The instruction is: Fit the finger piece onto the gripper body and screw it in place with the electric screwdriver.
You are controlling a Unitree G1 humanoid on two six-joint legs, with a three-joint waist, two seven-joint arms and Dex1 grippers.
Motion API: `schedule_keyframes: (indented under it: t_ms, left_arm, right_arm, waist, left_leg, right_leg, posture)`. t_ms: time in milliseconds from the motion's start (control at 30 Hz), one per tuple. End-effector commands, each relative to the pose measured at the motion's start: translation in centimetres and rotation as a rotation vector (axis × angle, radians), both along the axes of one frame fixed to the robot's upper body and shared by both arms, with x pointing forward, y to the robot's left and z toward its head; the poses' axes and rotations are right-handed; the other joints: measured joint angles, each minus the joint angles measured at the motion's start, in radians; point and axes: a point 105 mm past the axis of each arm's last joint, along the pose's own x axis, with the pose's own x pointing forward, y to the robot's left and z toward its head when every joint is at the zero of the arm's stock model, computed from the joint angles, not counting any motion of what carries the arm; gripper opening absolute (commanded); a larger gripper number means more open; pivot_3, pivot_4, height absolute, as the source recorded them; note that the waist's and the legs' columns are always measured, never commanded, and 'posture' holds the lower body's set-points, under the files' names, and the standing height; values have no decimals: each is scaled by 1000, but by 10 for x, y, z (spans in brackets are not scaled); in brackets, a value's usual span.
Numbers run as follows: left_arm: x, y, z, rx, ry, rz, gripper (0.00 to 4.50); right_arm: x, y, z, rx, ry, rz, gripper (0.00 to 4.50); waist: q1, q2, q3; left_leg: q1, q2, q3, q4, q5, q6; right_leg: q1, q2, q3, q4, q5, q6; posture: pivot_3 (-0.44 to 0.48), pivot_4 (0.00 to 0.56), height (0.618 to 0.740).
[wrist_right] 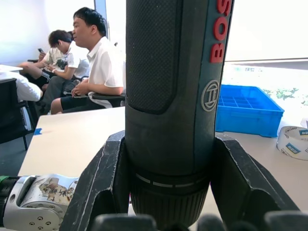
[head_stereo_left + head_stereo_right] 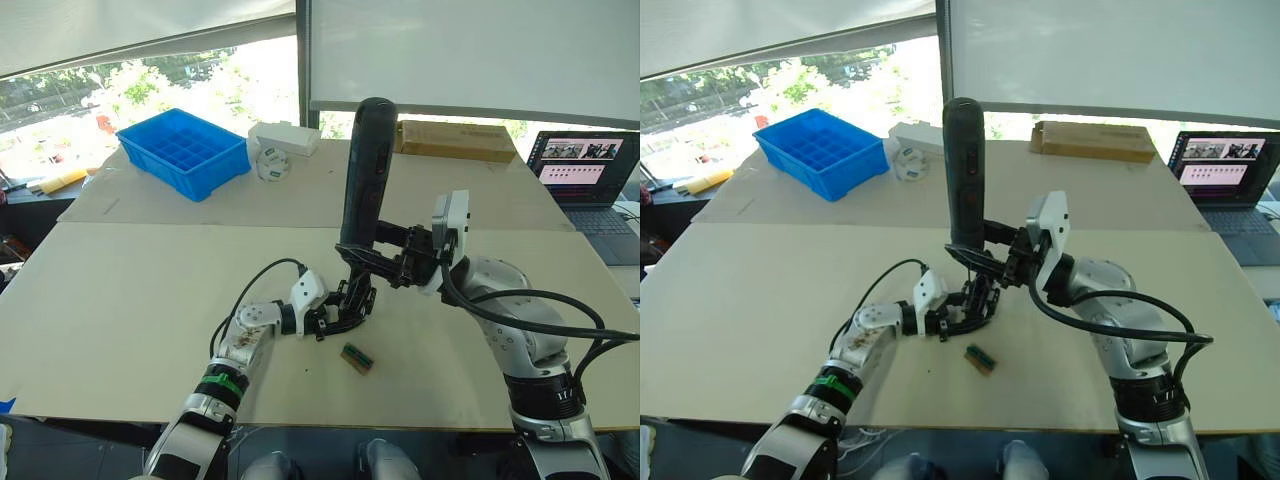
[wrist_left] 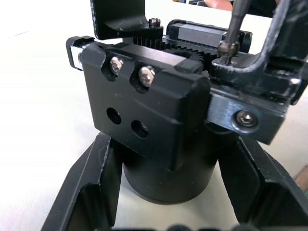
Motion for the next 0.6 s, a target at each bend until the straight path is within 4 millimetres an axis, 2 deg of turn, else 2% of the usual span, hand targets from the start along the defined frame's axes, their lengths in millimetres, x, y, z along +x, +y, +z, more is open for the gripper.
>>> schedule_keyframes:
  t_ms: [33,600]
  left_arm:
    - [-8,-3,-12,6,53,-14,2360]
    - [-9,-3,-14,6,62,-12,2360]
  right_arm:
    - [5,-1,-26,-61,88,-42,1911]
    - [12,-6,-53,-61,193,-130,1911]
  waist:
    - [0,0,0]
    - [0,-6,-14]
  left_leg:
    - [0,0,0,0,0,0]
    - [4,1,0,-3,0,0]
  right_leg:
    - [0,0,0,0,0,0]
    - [3,-5,0,-1,-1,-1]
  posture:
    - [0,150,740]
    - [0,150,740]
